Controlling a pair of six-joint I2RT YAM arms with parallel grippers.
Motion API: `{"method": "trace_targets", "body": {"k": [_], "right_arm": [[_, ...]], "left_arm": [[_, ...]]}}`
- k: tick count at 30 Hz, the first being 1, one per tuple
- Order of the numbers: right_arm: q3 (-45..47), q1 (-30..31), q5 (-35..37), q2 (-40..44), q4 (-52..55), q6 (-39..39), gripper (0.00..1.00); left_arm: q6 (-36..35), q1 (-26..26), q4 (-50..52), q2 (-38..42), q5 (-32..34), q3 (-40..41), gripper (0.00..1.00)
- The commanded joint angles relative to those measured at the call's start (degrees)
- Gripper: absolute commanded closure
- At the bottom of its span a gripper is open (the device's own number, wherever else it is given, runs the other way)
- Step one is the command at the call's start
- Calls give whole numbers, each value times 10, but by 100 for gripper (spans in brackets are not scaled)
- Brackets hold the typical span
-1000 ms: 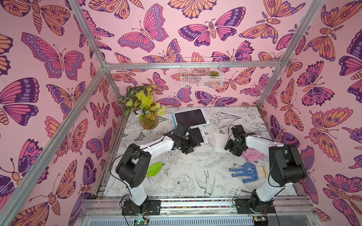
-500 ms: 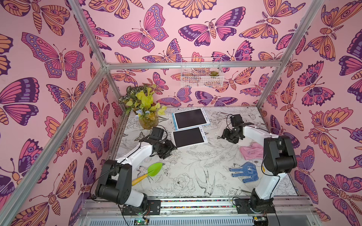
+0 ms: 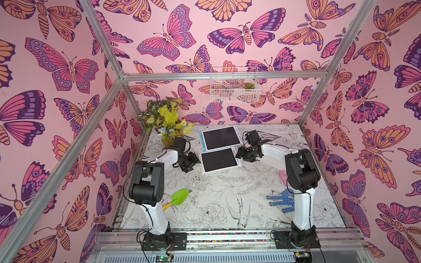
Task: Wipe the drawing tablet
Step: Move the drawing tablet to the center of the board.
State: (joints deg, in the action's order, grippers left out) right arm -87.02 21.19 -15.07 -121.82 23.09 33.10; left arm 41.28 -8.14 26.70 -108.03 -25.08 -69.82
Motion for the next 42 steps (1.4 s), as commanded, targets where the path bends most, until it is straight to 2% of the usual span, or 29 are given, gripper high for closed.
{"method": "trace_targets", "body": {"k": [1,8,12,20,30,33,37,41,42], "right_arm": [[-32,-1,-18,-26,6,9,39],[-40,11,-59,-46,-3,15,39],[-17,21,-71,-29,-9,14,39],[75,40,-82,49,19,-26,39],[244,79,-72,166,12,-7,40],[263,78,-35,197,21,-10,40],[236,72,42,252,81,-43,39],[218,37,186,339,151,-57,38],[221,21,243,360,169,-52,37]], "left_arm": [[-28,2,6,-31,-17,-22,35],[-27,-12,-24,-76,-55,-32,35],[-26,-27,-27,-71,-54,-18,35],[-10,-46,-36,0,-46,75,36],[32,-80,-38,129,-33,210,36],[36,-80,-33,152,-16,227,36],[24,-81,11,173,11,209,34],[19,-88,62,216,56,191,32],[18,-90,69,226,60,187,32]]}}
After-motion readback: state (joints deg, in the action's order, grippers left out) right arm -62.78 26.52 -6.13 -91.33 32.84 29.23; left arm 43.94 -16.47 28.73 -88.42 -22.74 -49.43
